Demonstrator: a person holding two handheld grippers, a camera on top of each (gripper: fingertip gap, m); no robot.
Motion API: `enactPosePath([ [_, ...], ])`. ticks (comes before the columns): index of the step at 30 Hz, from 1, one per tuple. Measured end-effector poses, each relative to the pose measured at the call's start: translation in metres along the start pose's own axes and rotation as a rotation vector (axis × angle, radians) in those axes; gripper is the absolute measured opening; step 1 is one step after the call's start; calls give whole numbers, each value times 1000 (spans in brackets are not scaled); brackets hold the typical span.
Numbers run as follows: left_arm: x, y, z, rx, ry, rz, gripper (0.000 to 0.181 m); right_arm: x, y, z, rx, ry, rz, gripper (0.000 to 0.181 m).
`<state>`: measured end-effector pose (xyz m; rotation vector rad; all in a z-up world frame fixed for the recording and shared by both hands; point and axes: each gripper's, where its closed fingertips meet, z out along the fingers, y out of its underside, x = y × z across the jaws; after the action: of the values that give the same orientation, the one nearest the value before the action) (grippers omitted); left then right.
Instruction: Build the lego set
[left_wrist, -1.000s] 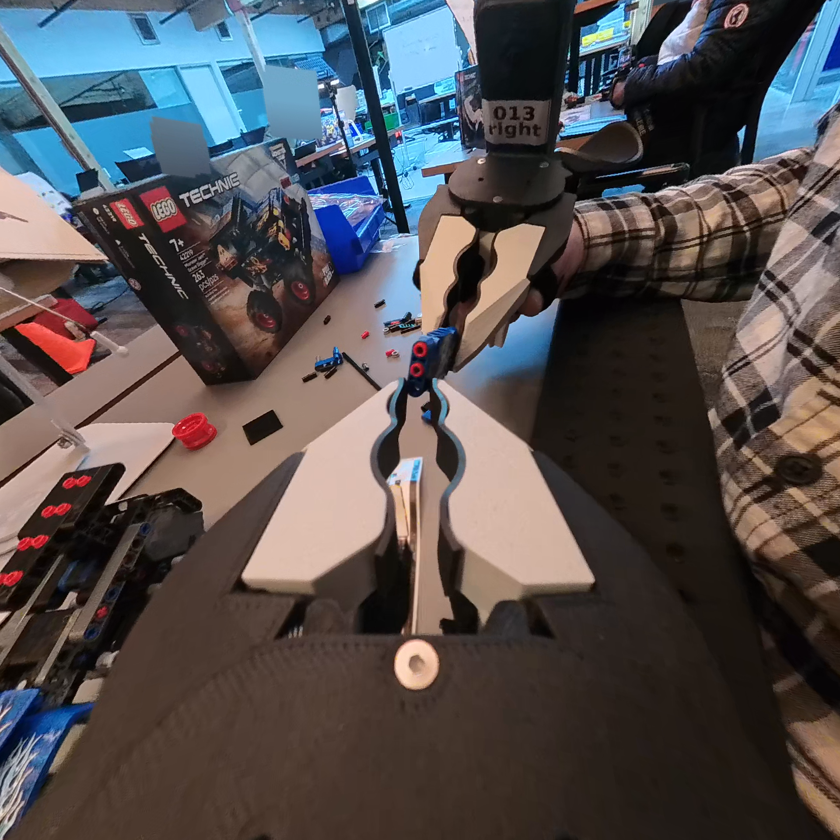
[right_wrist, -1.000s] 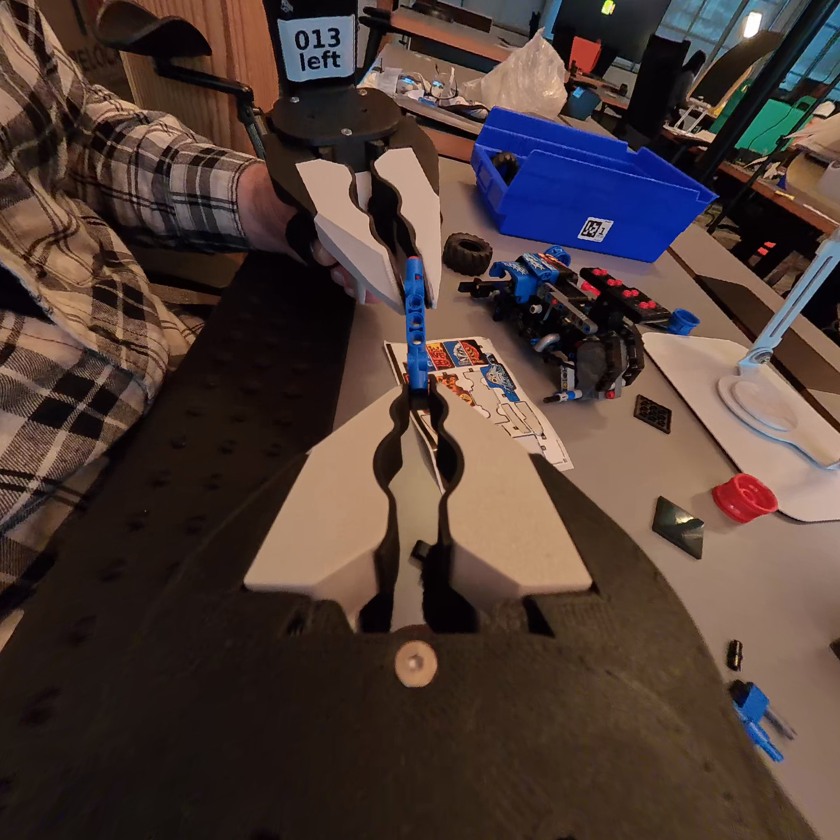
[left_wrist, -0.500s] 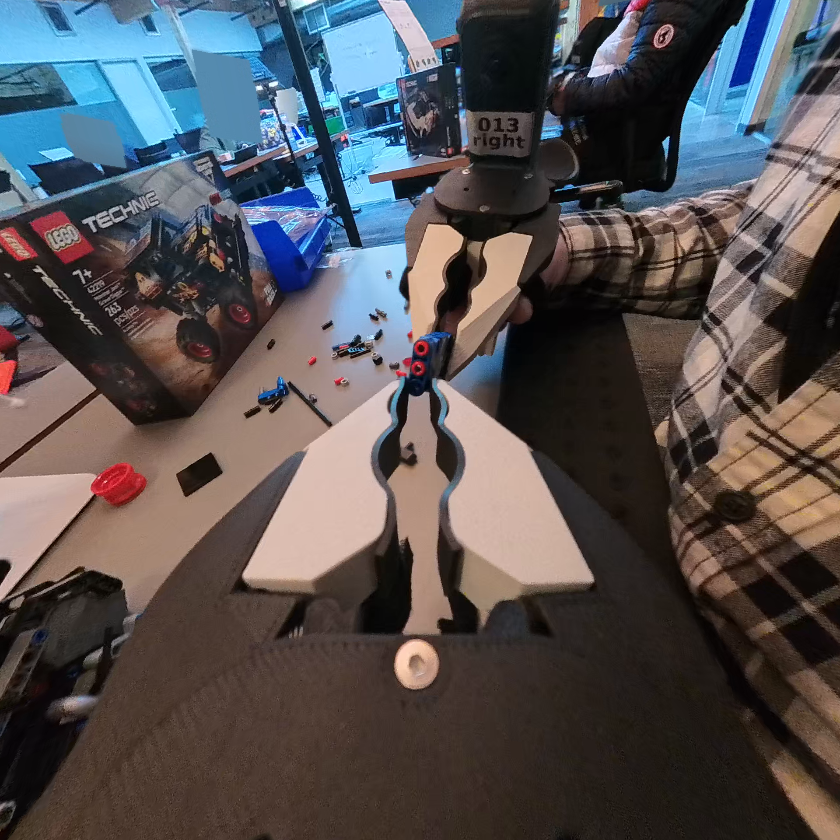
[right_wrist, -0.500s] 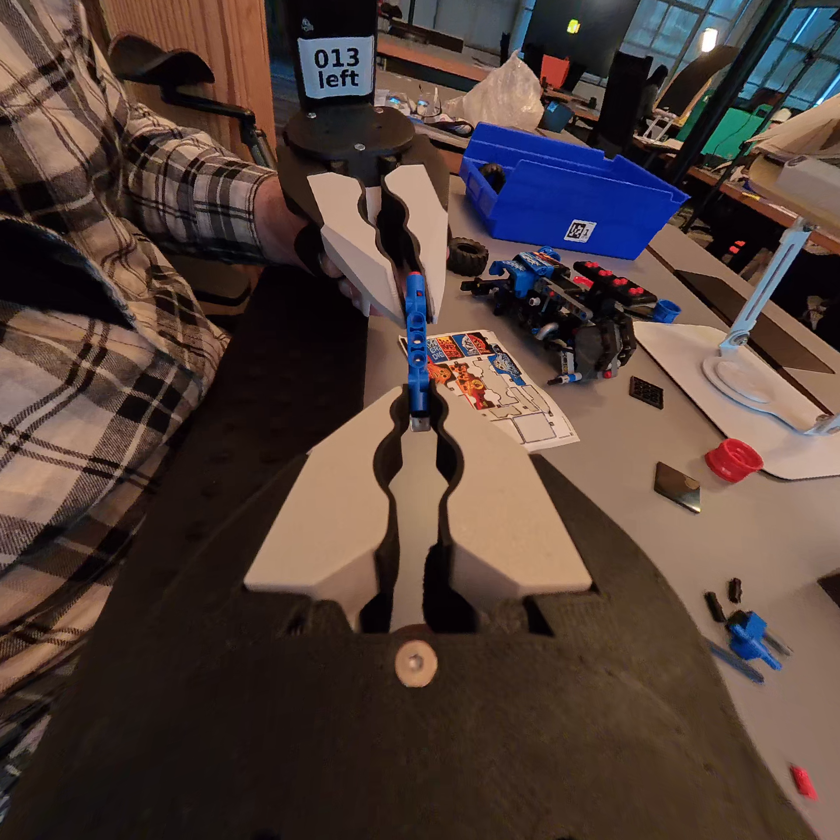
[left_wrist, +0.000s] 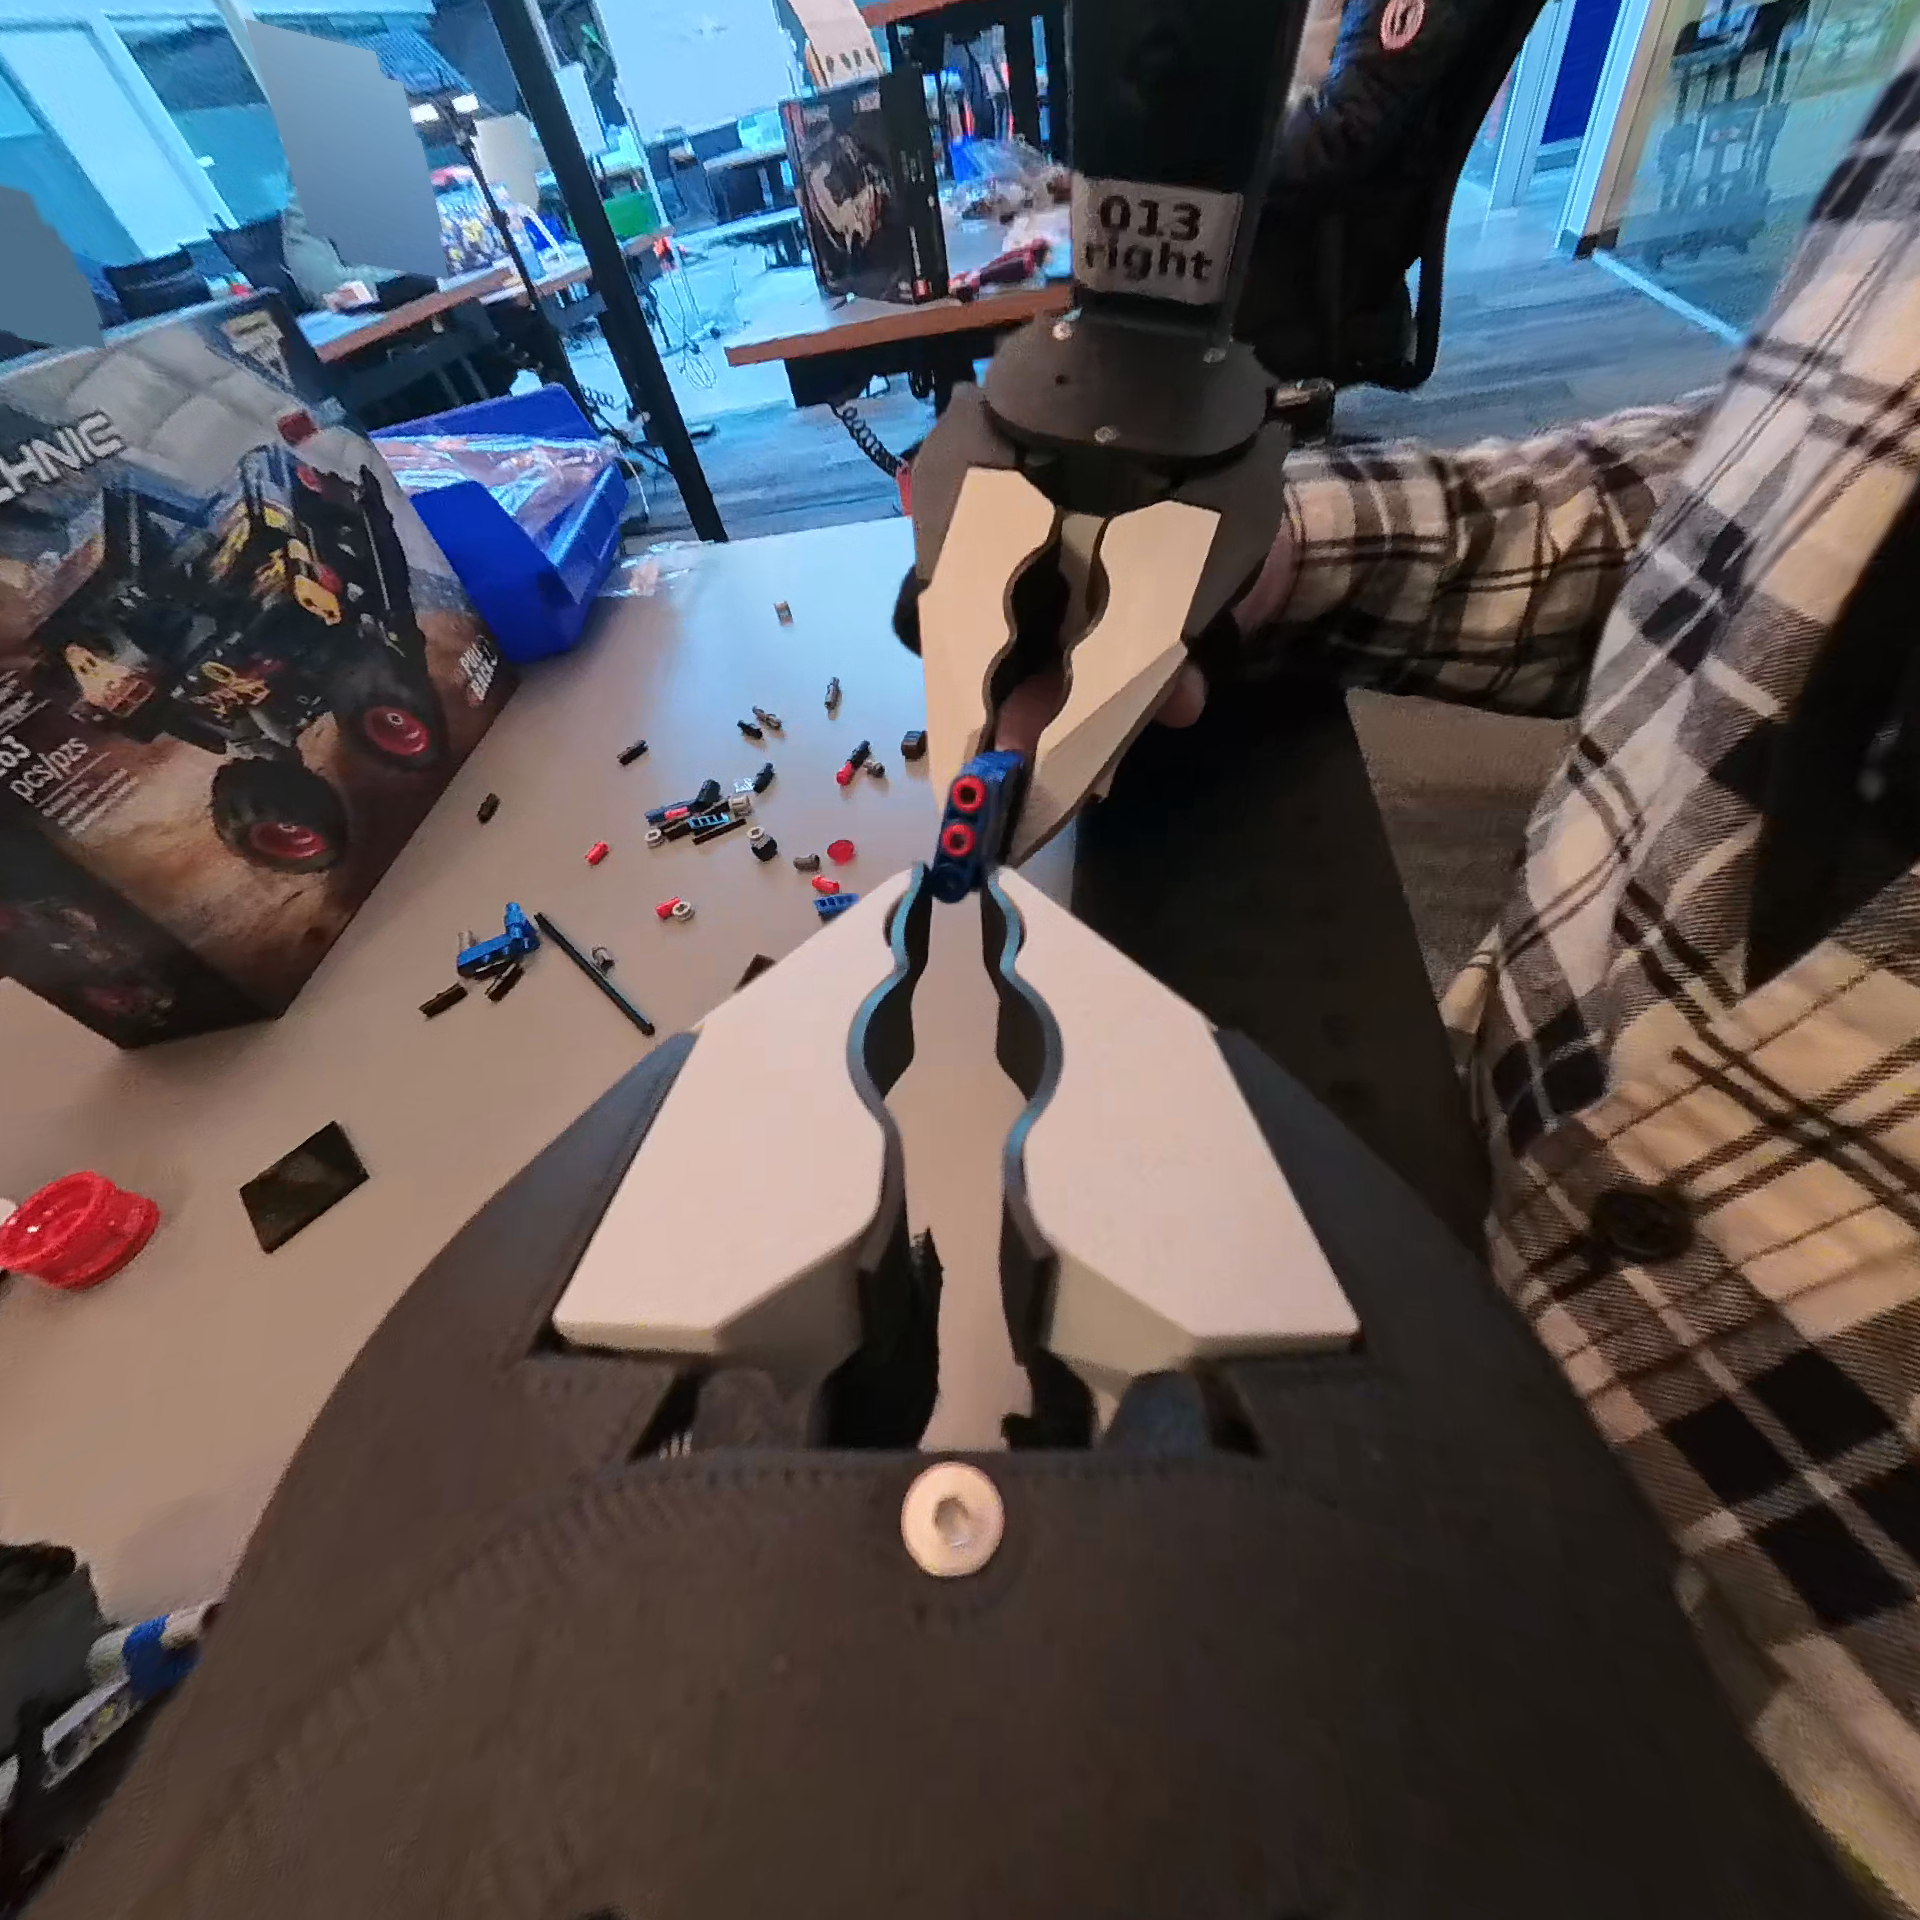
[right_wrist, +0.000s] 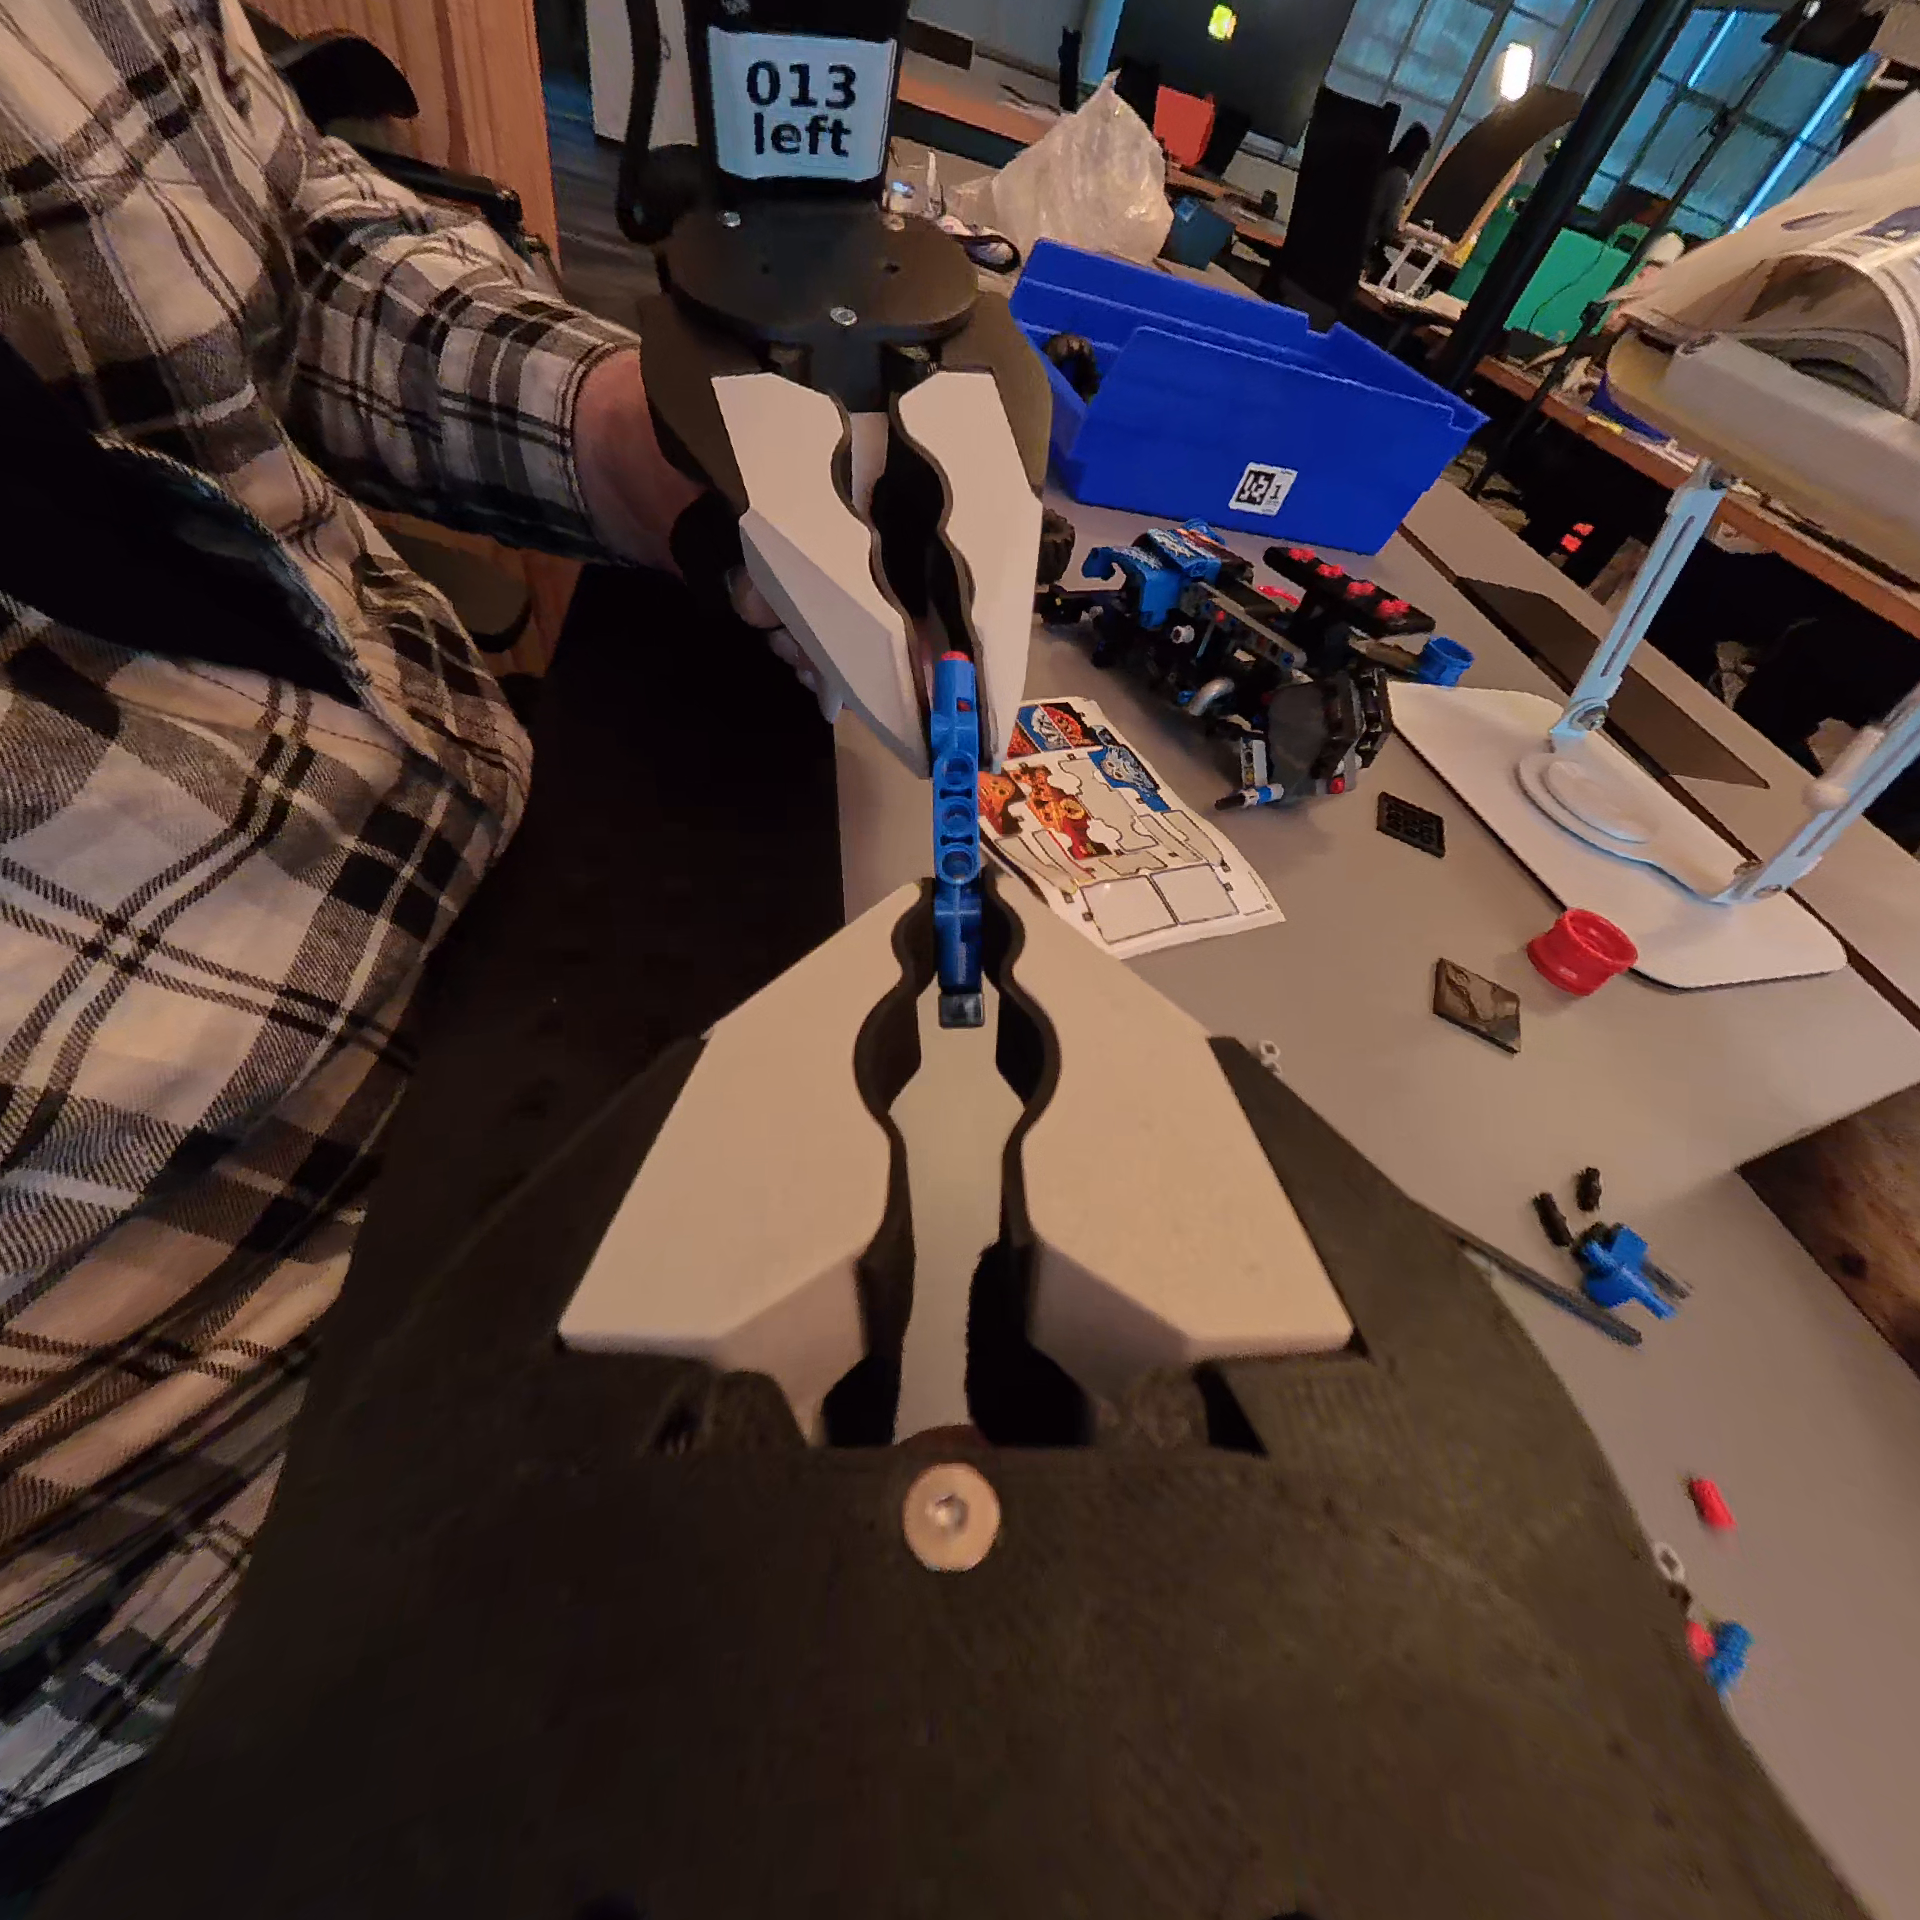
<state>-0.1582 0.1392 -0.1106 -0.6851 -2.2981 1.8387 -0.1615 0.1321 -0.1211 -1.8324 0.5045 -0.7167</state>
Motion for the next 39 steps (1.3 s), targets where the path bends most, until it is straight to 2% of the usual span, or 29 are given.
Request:
enactPosePath([
  [4,-11,6,10,-83,0,44,19,11,10,-14,-37,53,41,5],
  [7,-27,9,21,-131,2,79,20,27,25,-34,-98,111,112,6],
  [15,-51,41,81,-382,39,11,29,49,61,-78,-211,224,193,6],
  [21,-45,62,114,-521,27,-47,26,54,81,-93,-263,261,222,5],
  [29,-43,75,125,-621,46,-22,13,53,90,-97,-275,258,226,5],
  [32,-46,75,126,-635,60,51,0,53,92,-97,-266,255,228,5],
  [37,-42,76,121,-641,211,378,0,52,91,-96,-258,244,222,5],
  [39,-52,77,119,-657,192,420,0,52,92,-97,-259,242,221,5],
])
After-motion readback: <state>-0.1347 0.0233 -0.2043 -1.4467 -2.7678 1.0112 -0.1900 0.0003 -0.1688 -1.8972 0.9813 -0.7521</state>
